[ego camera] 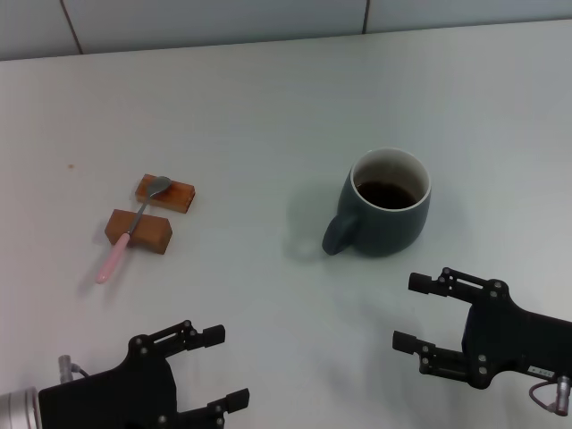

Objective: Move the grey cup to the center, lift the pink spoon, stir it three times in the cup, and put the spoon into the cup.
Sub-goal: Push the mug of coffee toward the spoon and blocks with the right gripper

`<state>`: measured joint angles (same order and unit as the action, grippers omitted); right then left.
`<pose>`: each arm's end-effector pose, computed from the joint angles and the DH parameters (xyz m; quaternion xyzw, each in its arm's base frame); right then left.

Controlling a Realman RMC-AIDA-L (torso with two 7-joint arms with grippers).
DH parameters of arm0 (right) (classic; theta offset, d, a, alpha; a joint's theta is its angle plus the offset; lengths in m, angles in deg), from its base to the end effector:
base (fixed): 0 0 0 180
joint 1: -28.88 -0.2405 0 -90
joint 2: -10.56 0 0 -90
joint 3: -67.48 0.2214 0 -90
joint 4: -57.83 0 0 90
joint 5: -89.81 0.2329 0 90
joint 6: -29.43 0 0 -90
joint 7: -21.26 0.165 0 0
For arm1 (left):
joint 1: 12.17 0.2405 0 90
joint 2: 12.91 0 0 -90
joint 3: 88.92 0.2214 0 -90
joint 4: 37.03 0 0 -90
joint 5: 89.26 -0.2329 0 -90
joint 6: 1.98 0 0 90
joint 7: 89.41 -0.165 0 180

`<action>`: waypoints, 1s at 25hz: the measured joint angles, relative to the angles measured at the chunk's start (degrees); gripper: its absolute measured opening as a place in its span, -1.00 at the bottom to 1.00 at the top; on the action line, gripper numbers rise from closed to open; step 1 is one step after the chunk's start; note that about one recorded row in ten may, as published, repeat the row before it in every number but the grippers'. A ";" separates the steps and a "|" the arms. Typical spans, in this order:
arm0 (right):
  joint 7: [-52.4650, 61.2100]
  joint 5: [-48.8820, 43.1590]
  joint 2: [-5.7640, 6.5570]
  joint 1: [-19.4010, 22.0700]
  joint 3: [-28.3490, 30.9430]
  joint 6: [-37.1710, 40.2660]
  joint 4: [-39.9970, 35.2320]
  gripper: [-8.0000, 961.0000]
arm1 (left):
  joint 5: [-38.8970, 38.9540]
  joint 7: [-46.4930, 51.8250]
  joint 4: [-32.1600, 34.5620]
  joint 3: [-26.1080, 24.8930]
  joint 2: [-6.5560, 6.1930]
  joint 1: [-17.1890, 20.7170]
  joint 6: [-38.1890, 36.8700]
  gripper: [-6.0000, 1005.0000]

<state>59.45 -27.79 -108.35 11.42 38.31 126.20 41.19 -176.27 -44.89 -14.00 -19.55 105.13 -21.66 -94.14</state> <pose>0.3002 0.2214 -0.0467 -0.9268 0.1213 0.3108 0.1724 -0.2913 0.1992 -0.0660 -0.9350 -0.1406 -0.3051 0.1135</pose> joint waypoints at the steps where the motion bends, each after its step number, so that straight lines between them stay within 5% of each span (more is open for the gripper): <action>1: 0.01 0.00 0.00 -0.04 -0.01 0.00 -0.01 0.56 | 0.00 0.01 0.00 -0.01 0.05 -0.03 0.03 0.53; 25: -0.94 0.00 -0.12 -0.07 -0.09 0.00 0.34 0.43 | 0.04 0.04 0.00 -0.03 0.08 -0.47 0.41 0.53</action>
<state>58.51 -27.79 -108.47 11.35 38.22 126.19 41.53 -176.24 -44.85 -14.00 -19.58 105.21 -22.12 -93.73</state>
